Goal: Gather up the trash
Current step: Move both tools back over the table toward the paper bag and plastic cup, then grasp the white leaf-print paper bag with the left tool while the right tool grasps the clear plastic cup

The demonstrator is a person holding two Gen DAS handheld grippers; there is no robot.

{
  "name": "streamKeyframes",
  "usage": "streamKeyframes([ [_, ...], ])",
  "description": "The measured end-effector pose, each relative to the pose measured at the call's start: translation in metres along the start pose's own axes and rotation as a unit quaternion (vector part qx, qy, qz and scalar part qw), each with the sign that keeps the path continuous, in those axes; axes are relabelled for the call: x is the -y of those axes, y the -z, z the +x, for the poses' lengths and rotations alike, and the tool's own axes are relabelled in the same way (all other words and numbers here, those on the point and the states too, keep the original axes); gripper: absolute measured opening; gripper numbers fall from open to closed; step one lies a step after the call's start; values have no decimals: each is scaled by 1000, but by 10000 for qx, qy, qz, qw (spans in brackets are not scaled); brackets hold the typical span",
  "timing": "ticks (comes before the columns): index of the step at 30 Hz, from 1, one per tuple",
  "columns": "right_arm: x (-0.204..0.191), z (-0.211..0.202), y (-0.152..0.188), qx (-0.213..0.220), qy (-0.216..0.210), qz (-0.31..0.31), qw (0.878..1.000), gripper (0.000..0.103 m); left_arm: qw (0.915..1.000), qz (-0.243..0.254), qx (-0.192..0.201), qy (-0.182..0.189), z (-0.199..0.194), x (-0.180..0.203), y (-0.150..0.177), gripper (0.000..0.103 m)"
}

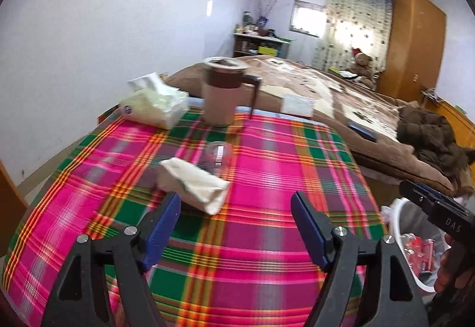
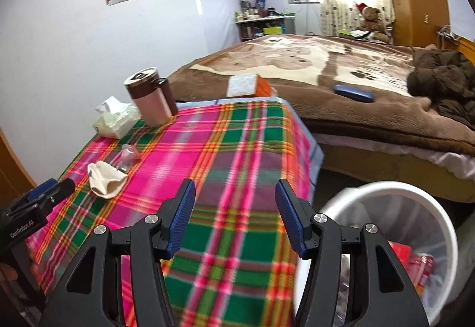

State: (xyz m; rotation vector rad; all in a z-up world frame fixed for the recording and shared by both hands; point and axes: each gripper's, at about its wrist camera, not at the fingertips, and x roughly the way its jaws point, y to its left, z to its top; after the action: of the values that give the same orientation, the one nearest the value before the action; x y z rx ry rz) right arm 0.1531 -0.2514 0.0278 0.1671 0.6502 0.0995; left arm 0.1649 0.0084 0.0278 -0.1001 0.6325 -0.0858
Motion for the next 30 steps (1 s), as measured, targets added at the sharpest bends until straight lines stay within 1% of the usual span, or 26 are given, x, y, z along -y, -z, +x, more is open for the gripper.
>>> streamKeyframes([
  [5,-15,23,-6,-124,-122,-75,9998,58,9990,-305,-257,-178,19,-26,1,80],
  [12,-36,49,-17,-224,-318,-201,9990,58,9970,-514,-550,-194,52,-35,0,82],
  [17,-52,68,-25,-338,-361,-336,9982,58,9943,-769,-663,-311,76,-44,0,82],
  [21,-62,81,-28,-435,-442,-361,9974,58,9914,-831,-905,-445,95,-52,3,82],
  [22,-66,87,-29,-483,-483,-371,9970,58,9905,-880,-960,-436,98,-55,4,82],
  [25,-77,99,-30,-620,-561,-406,9957,58,9901,-957,-1002,-235,103,-62,6,82],
  [26,-80,102,-30,-658,-582,-402,9953,58,9899,-978,-1013,-187,104,-64,5,80],
  [27,-84,106,-30,-712,-637,-391,9947,58,9900,-976,-1006,-181,104,-66,5,74],
  [29,-91,111,-29,-768,-729,-375,9937,58,9903,-935,-1012,-171,104,-70,2,68],
  [30,-94,114,-30,-792,-759,-375,9933,58,9906,-911,-1011,-166,105,-72,1,61],
])
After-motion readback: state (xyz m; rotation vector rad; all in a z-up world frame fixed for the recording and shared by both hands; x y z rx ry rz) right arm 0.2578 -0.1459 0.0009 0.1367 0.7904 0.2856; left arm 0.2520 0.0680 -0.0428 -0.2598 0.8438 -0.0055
